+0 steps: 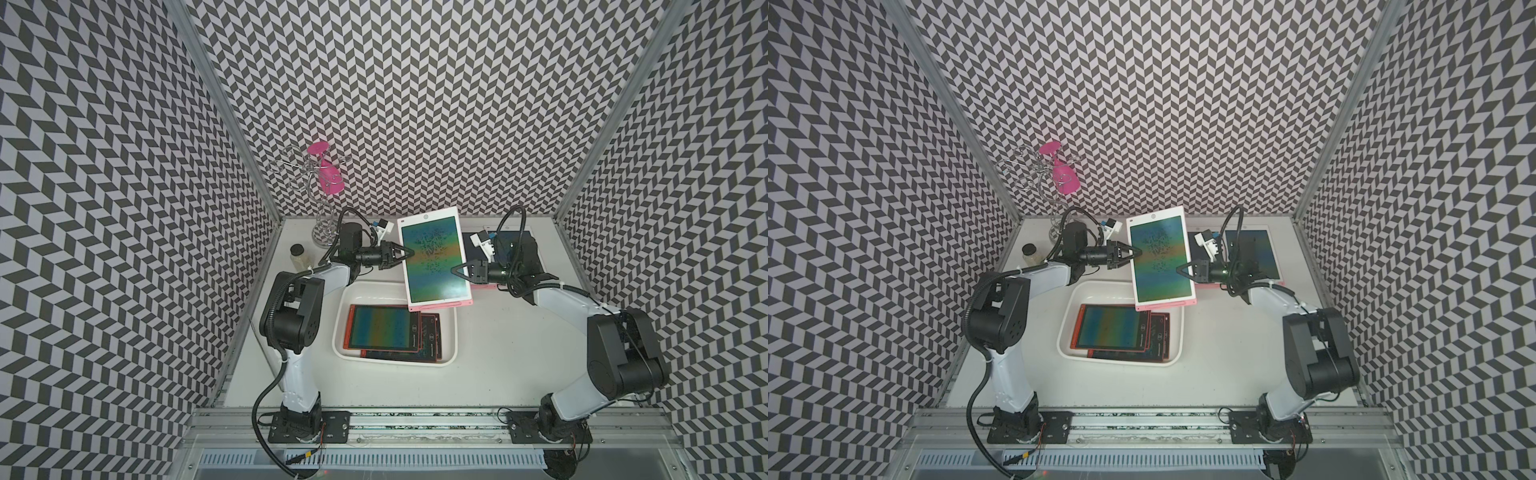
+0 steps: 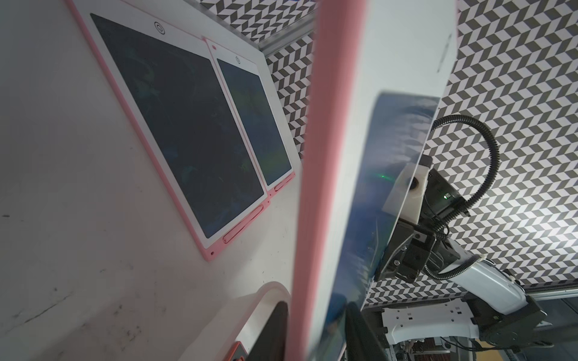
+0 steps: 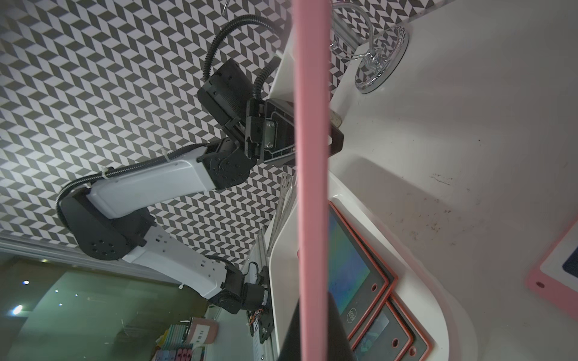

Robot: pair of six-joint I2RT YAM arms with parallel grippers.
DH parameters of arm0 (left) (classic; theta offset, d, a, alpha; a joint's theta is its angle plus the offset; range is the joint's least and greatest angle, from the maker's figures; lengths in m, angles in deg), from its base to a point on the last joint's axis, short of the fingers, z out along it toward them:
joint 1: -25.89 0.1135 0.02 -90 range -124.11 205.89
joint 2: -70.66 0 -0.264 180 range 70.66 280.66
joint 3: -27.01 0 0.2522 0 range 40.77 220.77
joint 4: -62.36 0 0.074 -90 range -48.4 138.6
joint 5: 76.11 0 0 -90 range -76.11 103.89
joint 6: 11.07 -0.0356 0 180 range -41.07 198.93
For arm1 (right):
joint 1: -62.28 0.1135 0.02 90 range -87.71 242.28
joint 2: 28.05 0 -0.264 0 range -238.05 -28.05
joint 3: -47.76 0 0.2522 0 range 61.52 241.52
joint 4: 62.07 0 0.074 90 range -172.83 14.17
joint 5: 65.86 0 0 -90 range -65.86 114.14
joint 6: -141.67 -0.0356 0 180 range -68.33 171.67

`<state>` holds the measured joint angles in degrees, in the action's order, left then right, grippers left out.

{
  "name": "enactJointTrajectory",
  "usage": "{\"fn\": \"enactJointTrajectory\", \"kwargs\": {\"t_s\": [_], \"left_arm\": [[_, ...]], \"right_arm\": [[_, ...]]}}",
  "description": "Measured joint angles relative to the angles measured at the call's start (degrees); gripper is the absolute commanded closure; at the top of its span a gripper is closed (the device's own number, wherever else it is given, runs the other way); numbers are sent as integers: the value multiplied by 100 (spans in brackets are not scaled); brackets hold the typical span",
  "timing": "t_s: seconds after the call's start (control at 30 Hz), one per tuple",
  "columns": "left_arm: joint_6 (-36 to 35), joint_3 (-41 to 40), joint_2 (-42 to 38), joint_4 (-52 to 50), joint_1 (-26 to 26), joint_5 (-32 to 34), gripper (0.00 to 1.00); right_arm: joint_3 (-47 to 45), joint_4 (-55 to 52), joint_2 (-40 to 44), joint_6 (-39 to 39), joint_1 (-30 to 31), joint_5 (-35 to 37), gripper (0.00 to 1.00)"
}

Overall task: Take out the writing tablet from the storage box
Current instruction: Pick up the writing tablet from the storage box.

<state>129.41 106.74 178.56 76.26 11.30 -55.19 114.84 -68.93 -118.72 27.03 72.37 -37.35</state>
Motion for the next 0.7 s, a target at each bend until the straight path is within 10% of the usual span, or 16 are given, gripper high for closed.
{"fn": "enactJointTrajectory", "kwargs": {"t_s": [0.2, 0.7], "left_arm": [[-120, 273, 334, -291, 0, 247, 66], [442, 459, 264, 201, 518, 367, 48]], "right_arm": [[0, 184, -2, -70, 31, -214, 100], [715, 986, -629, -1290, 33, -428, 100]]}}
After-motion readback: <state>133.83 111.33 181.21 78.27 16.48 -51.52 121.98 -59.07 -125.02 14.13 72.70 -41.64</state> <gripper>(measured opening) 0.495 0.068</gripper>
